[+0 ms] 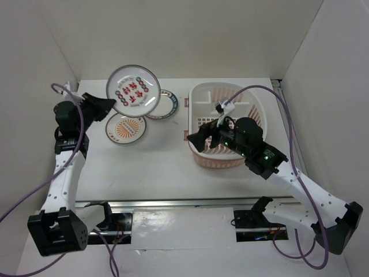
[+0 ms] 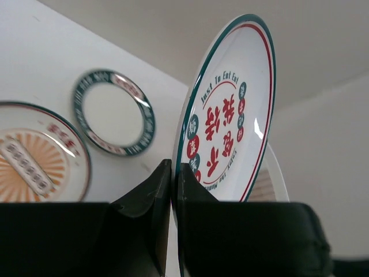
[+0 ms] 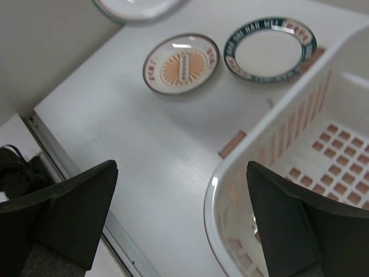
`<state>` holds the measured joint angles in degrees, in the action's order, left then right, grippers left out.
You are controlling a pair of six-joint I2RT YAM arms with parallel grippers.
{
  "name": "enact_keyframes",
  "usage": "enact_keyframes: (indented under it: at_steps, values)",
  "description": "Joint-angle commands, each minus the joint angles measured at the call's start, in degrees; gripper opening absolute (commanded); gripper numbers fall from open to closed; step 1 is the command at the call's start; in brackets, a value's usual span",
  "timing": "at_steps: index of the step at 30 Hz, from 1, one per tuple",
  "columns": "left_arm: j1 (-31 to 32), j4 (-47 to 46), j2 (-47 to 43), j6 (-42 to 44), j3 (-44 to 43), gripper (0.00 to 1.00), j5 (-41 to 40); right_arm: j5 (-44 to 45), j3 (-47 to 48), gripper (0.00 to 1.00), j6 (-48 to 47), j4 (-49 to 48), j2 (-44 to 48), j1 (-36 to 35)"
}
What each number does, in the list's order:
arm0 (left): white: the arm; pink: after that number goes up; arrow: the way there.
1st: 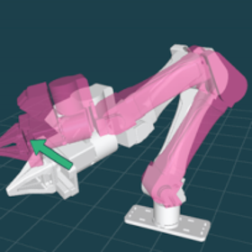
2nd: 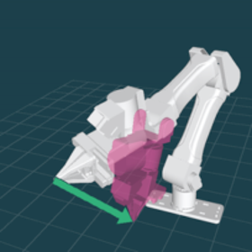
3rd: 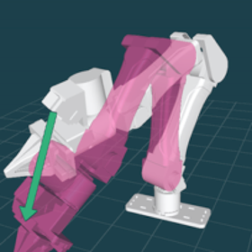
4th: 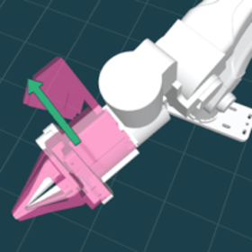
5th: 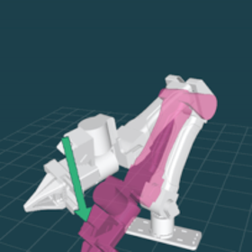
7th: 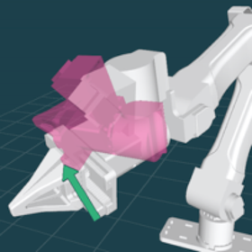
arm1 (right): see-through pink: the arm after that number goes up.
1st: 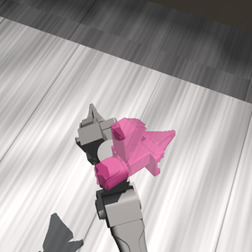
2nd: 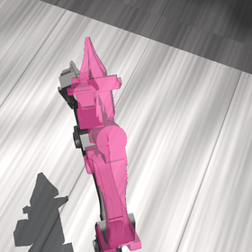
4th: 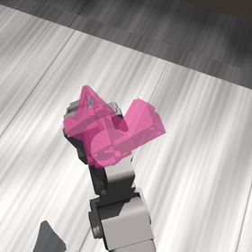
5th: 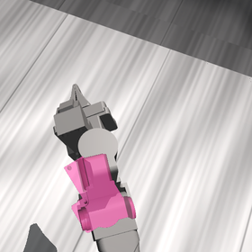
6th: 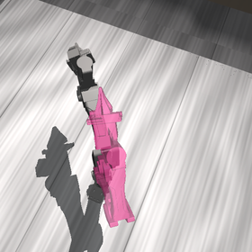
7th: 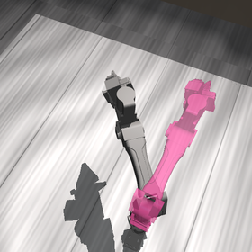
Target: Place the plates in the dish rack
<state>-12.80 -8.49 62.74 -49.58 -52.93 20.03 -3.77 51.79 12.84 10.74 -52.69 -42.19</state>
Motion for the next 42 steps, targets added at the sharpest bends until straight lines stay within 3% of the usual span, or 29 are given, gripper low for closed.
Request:
enact_keyframes:
  at_steps: [1,3,8,16,20,21,23,27,30,34,35,37,39,42]
  values:
    - [3.6,0.8,-3.5,2.4,1.3,0.00,10.5,-3.7,7.6,1.00,-4.6,-9.9,-3.6,0.1]
    - [7.6,2.1,-4.6,3.9,1.9,0.00,15.8,-6.9,11.1,1.00,-5.4,-9.9,-7.6,1.6]
    - [16.1,6.5,-9.6,7.8,1.3,0.00,15.3,-10.4,12.3,1.00,-6.5,-12.6,-13.8,6.3]
    - [21.1,7.1,-10.8,8.4,0.2,0.00,16.6,-15.1,10.4,0.99,-4.1,-15.7,-16.7,11.1]
    - [21.7,3.4,-10.8,7.1,2.1,0.00,18.1,-17.4,9.8,0.70,-3.1,-16.3,-17.4,11.6]
    - [21.7,2.7,-10.8,6.6,2.1,0.00,18.1,-18.0,9.8,0.38,-2.3,-16.3,-17.4,11.6]
    - [21.7,1.1,-10.2,6.6,3.4,0.00,17.4,-18.0,9.3,0.16,-1.0,-16.3,-17.4,11.6]
    - [21.7,-1.2,-10.2,6.0,4.7,0.00,15.0,-21.0,9.3,0.00,1.7,-16.3,-18.0,12.1]
    - [21.7,-0.2,-10.2,5.3,4.7,0.00,13.1,-21.2,9.3,0.00,2.8,-15.7,-17.3,12.1]
    - [21.7,3.6,-11.1,5.3,4.7,0.76,10.6,-11.8,12.8,0.00,0.4,-8.1,-14.6,12.1]
    - [21.7,4.4,-12.5,5.3,4.7,1.00,10.6,-9.6,15.1,0.00,-0.4,-6.5,-13.9,12.1]
    - [21.7,8.2,-15.3,6.7,4.2,1.00,8.5,-1.3,19.9,0.00,-2.7,-0.6,-11.5,13.6]
    - [21.7,9.4,-15.9,7.6,4.1,1.00,8.5,1.5,21.1,0.00,-3.5,0.9,-10.3,13.6]
    - [21.7,15.8,-17.5,9.7,1.9,1.00,7.9,16.8,23.5,0.00,-4.0,5.0,-7.5,13.6]
